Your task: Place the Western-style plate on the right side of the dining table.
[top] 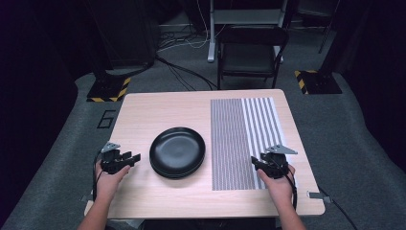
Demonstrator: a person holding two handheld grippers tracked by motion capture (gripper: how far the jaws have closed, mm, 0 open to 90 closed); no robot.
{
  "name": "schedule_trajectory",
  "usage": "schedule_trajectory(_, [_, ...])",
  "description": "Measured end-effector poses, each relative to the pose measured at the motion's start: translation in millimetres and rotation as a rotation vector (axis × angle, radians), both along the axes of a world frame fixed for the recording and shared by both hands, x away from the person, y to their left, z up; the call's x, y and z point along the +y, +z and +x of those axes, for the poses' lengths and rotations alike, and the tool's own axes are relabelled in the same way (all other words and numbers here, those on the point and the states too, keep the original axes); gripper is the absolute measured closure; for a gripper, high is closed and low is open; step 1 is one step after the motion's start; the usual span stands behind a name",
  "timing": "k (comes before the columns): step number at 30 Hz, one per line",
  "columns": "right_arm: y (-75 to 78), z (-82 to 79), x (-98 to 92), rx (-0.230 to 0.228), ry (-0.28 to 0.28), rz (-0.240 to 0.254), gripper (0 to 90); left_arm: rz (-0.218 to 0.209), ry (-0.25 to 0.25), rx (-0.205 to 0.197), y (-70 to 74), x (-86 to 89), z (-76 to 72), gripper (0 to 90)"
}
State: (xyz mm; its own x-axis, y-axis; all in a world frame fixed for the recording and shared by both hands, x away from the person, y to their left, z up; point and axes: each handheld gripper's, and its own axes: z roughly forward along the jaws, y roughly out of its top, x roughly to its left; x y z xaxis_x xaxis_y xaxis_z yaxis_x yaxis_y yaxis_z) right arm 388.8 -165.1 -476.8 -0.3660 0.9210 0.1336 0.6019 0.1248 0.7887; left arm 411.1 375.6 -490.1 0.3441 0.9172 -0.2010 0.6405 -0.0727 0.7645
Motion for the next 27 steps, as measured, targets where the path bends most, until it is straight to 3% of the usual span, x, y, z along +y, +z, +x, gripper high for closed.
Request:
schedule_trajectory(2, [1.2,1.1,5.4,-0.011,0.008,0.003,57.6,-0.008,-0.015,0.005,0.9,-1.1,0.3,51.3])
schedule_trajectory(4, [3.2,3.3,13.0,-0.007,0.042,0.036,61.0,-0.013,-0.025,0.01,2.1,-2.6,0.5,53.2])
schedule_trajectory(11, [10.2,8.0,32.9,-0.037,0.061,0.045,64.6,-0.051,-0.033,0.01,11.8,-10.0,4.3,54.8])
schedule_trajectory(18, [11.8,17.2,48.7,-0.034,0.061,0.089,60.1,-0.091,-0.008,0.024,20.0,-11.9,7.8,58.1])
schedule_trajectory(22, [12.8,21.6,55.3,-0.033,0.075,0.092,57.7,-0.137,0.005,0.039,23.1,-11.8,13.0,58.6])
schedule_trajectory(23, [14.1,23.5,59.7,-0.032,0.082,0.089,57.0,-0.175,0.012,0.047,23.7,-13.2,16.2,59.3])
schedule_trajectory(27, [15.2,26.7,65.4,-0.041,0.089,0.095,56.2,-0.189,0.015,0.056,24.9,-17.2,20.9,59.4])
